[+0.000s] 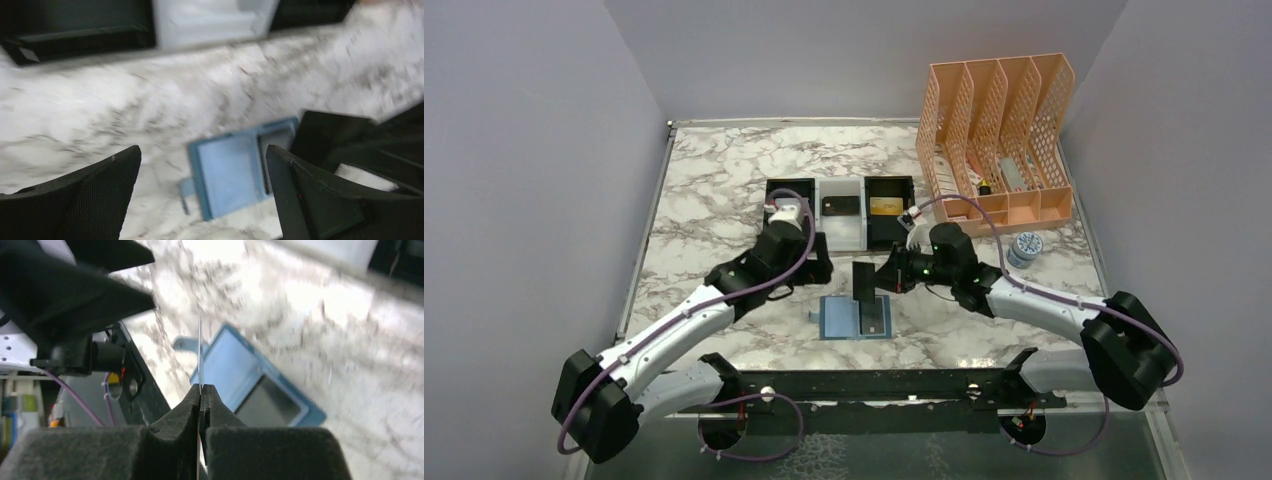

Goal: Take the credit cards out of the card holder

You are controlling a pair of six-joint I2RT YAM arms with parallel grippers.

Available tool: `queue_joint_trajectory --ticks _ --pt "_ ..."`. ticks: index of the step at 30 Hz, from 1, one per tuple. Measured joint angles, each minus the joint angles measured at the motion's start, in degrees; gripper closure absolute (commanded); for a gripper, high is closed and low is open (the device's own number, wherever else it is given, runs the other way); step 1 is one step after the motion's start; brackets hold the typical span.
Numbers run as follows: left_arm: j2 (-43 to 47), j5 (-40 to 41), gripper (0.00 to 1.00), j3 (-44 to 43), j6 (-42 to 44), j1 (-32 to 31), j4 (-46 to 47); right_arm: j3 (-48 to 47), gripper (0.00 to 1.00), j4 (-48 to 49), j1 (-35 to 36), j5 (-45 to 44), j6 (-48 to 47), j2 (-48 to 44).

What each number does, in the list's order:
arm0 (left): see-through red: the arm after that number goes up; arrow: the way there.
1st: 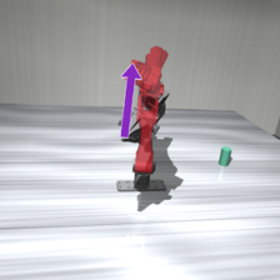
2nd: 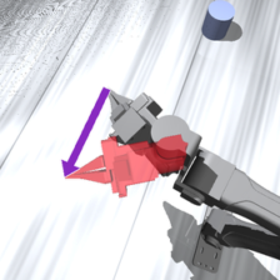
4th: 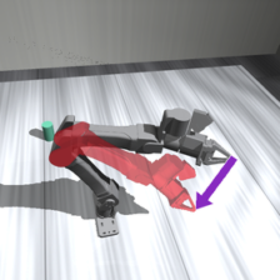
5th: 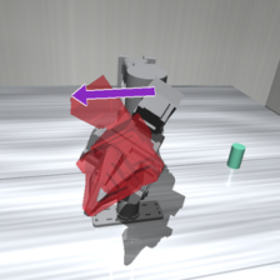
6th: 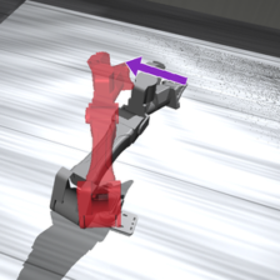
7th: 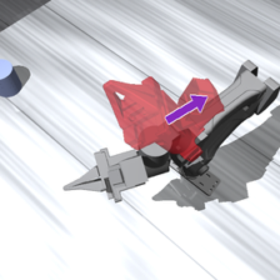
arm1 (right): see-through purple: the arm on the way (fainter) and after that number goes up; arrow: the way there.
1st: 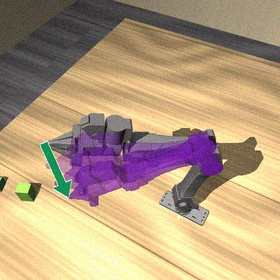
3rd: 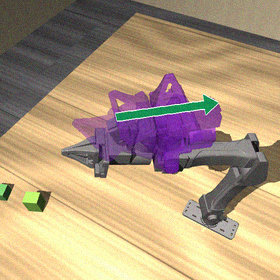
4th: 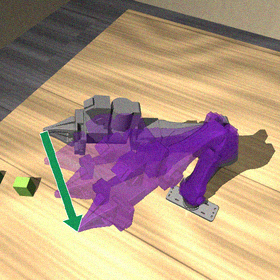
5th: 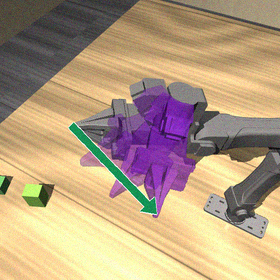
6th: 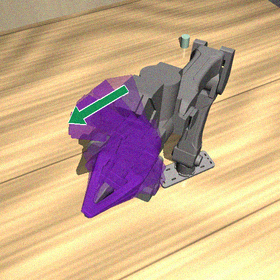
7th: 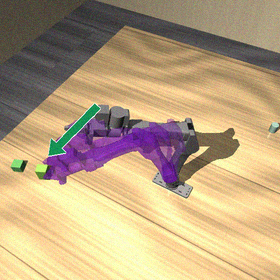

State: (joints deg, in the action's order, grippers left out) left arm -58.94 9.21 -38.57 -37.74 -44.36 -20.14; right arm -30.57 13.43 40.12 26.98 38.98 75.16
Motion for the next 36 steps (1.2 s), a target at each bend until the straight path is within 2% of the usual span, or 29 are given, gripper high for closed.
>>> queue_joint_trajectory --ticks 5,8,15,25,30,36 --pt "1.4 0.3 0.01 -5.4 5.5 16.0 -6.0 -6.4 0.99 -1.3 0.0 -5.1 -8.9 -2.5" --pt "2.1 1.6 0.01 -8.1 8.2 20.2 -9.6 -11.3 0.99 -3.5 0.0 -9.5 -14.5 -2.1" --pt "7.5 8.6 0.01 -7.3 11.3 20.9 -11.6 -27.0 0.99 -10.6 0.7 -19.8 -25.8 8.3" --pt "13.4 13.5 0.01 -5.6 11.4 21.0 -12.2 -45.9 0.99 -20.1 4.0 -32.8 -42.6 26.9" --pt "13.7 14.4 0.01 -5.6 11.4 21.0 -12.2 -51.3 0.99 -22.1 4.1 -35.5 -50.2 33.8" --pt "14.9 15.5 0.01 -5.6 11.4 21.0 -12.2 -52.0 0.99 -20.2 4.2 -36.9 -59.0 38.2"
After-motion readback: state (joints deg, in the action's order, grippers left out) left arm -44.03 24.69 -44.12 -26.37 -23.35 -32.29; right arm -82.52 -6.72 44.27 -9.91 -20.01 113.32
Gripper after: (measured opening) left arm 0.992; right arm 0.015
